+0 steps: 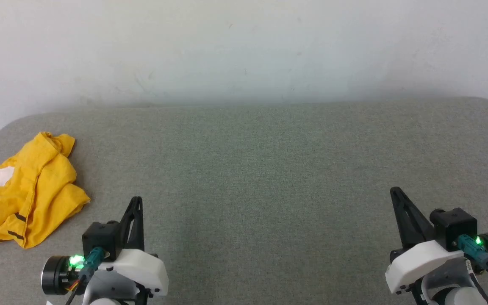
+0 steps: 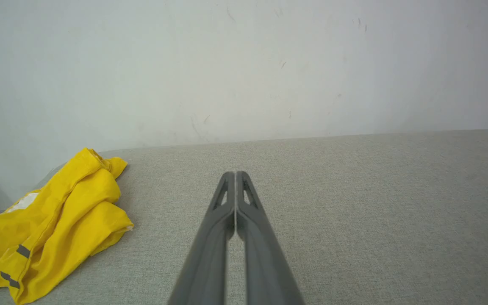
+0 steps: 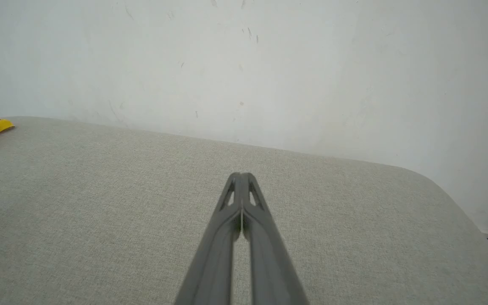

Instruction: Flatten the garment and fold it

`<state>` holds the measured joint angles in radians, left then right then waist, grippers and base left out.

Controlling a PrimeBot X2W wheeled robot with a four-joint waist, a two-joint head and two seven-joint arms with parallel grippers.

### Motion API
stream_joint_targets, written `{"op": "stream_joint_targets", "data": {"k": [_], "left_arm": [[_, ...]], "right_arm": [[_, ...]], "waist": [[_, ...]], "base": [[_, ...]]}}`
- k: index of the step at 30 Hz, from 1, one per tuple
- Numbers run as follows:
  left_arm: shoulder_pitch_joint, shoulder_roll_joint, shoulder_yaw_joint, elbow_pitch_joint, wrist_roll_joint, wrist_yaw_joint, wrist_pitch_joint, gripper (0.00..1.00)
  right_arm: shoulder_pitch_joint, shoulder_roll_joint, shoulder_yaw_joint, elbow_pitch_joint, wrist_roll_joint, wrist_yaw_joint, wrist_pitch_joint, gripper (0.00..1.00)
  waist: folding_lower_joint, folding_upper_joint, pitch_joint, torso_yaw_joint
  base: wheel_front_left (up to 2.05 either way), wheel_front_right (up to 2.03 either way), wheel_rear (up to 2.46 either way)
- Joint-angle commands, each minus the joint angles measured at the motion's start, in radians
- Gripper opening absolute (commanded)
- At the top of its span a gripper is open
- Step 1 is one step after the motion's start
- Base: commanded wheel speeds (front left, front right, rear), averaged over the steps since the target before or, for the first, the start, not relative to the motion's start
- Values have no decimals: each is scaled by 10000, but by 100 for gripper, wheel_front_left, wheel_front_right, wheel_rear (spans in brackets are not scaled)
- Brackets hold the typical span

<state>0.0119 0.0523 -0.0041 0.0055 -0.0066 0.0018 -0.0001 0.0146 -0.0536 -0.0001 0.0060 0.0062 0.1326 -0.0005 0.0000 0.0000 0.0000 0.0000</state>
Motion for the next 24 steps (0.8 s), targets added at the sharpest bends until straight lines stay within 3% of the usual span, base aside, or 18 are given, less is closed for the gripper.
{"op": "stream_joint_targets", "data": {"k": [1,24], "left_arm": [[-119,-20,41,-55,66,-18,1,0],[-119,-20,41,-55,66,-18,1,0]], "right_arm": [[-146,34,1,-60,-62,-19,5,0],[-146,34,1,-60,-62,-19,5,0]], "waist": [[0,0,0,0],[0,0,0,0]], "base": [[0,0,0],[0,0,0]]}}
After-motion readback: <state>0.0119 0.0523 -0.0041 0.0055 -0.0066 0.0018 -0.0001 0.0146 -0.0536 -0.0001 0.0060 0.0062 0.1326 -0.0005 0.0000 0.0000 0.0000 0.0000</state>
